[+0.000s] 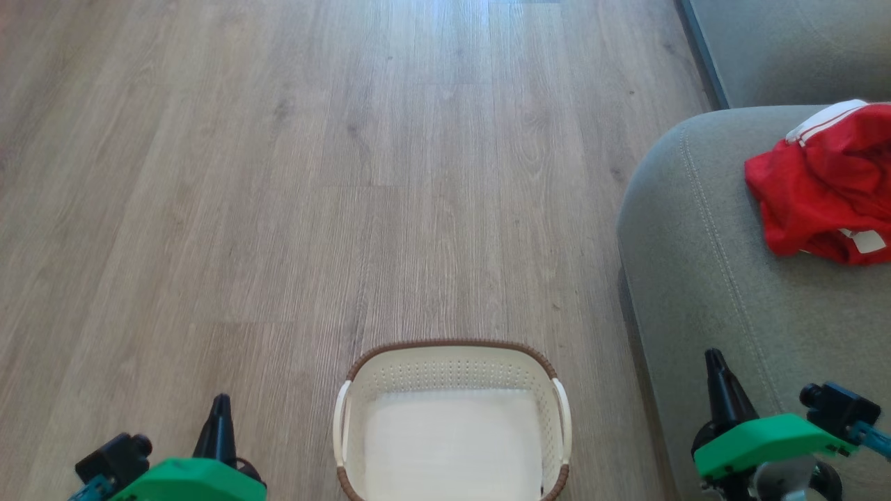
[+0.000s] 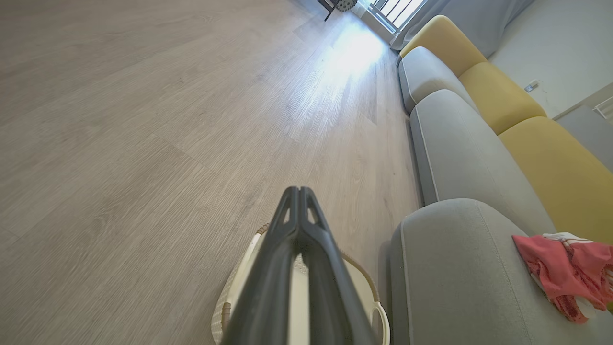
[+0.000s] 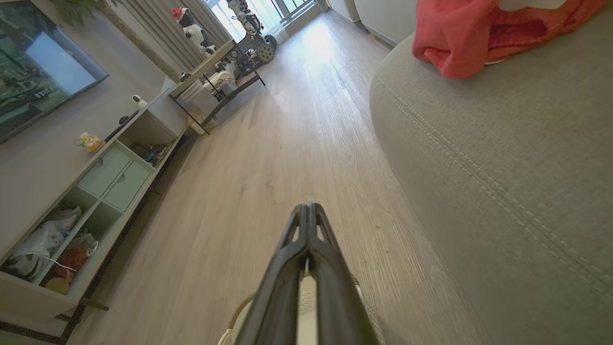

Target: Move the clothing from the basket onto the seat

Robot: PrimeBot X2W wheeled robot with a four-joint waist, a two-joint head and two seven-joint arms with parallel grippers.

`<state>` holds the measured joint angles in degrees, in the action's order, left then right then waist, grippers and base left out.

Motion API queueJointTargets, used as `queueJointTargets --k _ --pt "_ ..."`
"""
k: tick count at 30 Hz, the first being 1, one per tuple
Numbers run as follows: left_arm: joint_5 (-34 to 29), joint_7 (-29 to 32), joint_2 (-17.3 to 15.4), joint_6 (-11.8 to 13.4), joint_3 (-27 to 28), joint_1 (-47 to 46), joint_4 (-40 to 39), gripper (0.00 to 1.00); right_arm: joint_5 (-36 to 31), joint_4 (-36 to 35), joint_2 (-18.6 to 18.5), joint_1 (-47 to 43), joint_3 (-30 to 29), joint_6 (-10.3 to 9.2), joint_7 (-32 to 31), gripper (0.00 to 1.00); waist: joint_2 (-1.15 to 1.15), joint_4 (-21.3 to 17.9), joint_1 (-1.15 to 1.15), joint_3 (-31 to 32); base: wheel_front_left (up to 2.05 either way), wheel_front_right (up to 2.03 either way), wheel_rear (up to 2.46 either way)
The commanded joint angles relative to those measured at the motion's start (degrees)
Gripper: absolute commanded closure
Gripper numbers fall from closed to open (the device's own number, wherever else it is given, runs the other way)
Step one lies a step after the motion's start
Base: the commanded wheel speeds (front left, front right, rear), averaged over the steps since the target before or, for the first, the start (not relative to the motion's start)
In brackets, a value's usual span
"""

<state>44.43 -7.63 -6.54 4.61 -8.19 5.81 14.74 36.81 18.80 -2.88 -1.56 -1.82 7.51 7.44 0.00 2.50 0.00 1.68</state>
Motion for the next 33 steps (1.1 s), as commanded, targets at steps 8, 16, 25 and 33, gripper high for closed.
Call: queueJointTargets --k 8,16,25,33 --pt "5.7 1.6 0.3 -1.6 3.0 -3.9 -1.6 1.0 6.6 -2.4 -0.1 4.0 -0.5 -0.01 -1.6 1.0 0.0 -0.3 0.0 -0.2 0.0 0.0 0.0" --pt "9.6 2.7 0.6 -2.6 4.0 -4.7 -1.5 1.0 11.1 -2.6 0.0 4.4 -0.9 -0.01 -2.8 1.0 0.0 -0.5 0.0 -0.4 0.0 0.0 0.0" --pt "14.7 4.2 0.9 -3.9 5.4 -5.6 -1.4 1.0 17.0 -2.9 0.0 4.8 -1.4 -0.01 -4.3 1.0 0.0 -0.7 0.0 -0.6 0.0 0.0 0.0" --pt "19.3 5.5 1.3 -5.0 6.6 -6.5 -1.3 1.0 22.2 -3.2 0.0 5.2 -1.9 -0.01 -5.6 1.0 0.0 -1.0 0.0 -0.7 0.0 0.0 0.0"
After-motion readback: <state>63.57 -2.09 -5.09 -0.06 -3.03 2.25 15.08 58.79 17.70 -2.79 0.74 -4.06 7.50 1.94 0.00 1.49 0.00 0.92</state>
